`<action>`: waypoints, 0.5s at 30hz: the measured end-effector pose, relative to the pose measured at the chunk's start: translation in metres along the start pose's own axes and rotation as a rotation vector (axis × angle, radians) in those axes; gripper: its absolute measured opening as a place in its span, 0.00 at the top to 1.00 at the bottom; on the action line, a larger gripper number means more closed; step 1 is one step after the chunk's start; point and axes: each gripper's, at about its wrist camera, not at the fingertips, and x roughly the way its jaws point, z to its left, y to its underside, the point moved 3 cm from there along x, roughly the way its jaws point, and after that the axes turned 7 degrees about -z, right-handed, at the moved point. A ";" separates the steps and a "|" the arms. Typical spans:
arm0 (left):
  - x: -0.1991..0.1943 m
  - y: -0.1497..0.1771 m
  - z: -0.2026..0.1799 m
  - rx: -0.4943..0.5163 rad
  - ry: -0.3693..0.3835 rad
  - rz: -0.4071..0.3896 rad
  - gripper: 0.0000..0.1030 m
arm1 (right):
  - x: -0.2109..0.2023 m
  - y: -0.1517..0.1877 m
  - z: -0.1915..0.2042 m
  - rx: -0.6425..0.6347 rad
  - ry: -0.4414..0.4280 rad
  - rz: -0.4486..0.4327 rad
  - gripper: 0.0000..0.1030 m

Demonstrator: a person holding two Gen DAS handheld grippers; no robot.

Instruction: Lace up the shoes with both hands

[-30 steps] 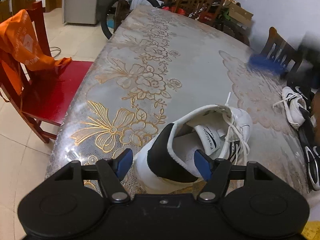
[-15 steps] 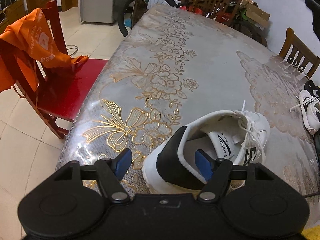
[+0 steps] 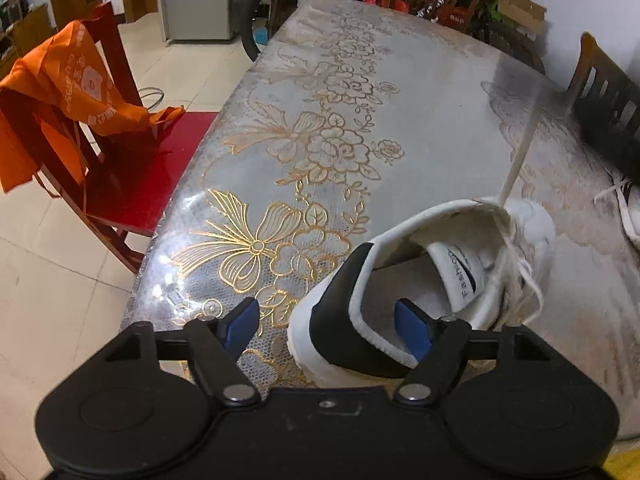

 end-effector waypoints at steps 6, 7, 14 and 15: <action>0.003 0.002 0.001 -0.022 0.009 0.018 0.26 | -0.044 -0.116 0.060 0.065 -0.330 -0.300 0.99; 0.003 0.002 0.001 -0.020 0.008 0.017 0.26 | -0.052 -0.134 0.069 0.042 -0.353 -0.346 0.99; 0.003 0.004 0.007 -0.074 0.023 0.025 0.26 | -0.039 -0.166 0.077 -0.143 -0.107 -0.439 0.97; 0.003 0.004 0.008 -0.084 0.026 0.030 0.25 | -0.033 -0.161 0.067 -0.153 -0.046 -0.447 0.93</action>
